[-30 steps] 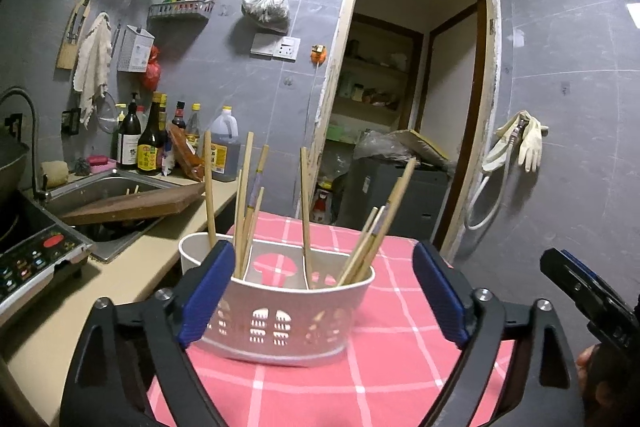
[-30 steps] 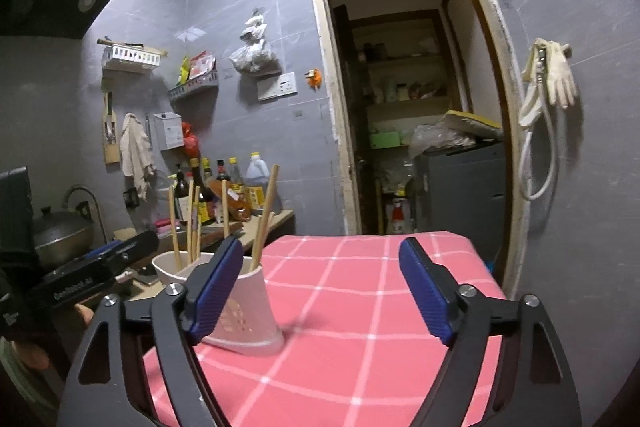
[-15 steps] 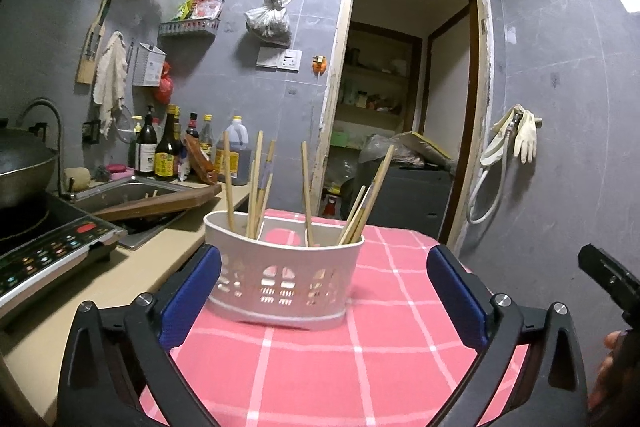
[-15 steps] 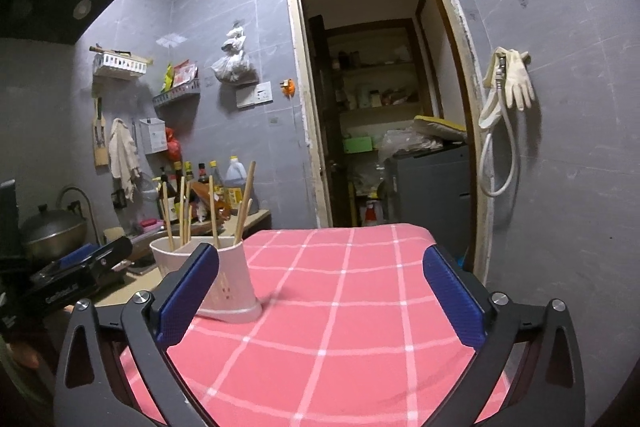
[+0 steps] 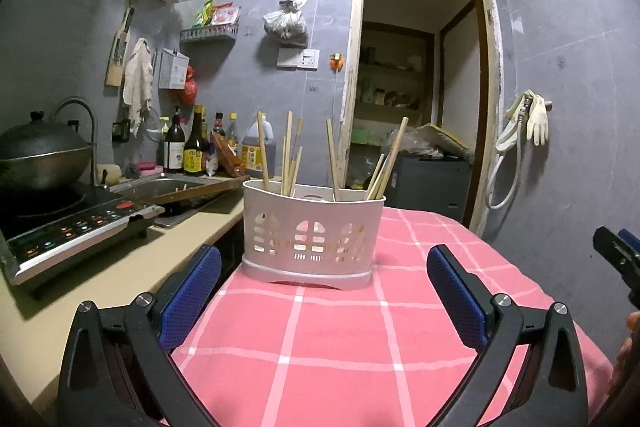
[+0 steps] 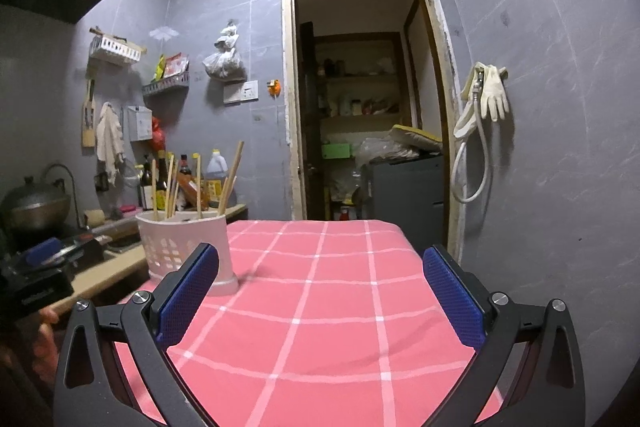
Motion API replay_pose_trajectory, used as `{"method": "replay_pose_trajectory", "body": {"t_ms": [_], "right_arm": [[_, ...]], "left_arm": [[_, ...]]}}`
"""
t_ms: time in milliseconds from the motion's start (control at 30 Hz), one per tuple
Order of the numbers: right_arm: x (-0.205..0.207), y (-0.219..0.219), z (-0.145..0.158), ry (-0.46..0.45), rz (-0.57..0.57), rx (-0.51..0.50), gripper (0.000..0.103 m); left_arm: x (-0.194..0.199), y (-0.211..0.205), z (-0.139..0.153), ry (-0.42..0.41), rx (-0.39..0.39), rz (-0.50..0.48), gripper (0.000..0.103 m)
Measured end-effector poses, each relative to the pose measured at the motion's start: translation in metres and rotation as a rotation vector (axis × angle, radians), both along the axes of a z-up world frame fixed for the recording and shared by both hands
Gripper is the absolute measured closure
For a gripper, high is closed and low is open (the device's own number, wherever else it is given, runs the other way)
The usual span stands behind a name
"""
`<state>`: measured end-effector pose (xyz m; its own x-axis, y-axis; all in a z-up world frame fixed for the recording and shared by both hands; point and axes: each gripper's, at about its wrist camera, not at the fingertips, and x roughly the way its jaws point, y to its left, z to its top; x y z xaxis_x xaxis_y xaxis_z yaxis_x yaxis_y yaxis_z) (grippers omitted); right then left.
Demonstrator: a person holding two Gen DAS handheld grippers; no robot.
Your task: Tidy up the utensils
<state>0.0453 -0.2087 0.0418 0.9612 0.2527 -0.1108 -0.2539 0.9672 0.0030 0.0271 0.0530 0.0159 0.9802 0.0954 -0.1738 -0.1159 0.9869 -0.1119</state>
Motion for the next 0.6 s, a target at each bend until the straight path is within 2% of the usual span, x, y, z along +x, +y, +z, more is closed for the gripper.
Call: {"method": "replay_pose_trajectory", "body": {"t_ms": [167,600], "right_arm": [[-0.0064,0.0007,-0.0064,-0.003,-0.006,-0.021,0.0],[-0.0082,-0.0007,-0.0108,0.004,-0.007,-0.015,0.0]], "left_arm": [[-0.0092,-0.0057,-0.0071,-0.021,0.021,-0.007,0.002],[-0.0096,-0.0066,-0.0104,-0.015,0.014,-0.003,0.002]]}}
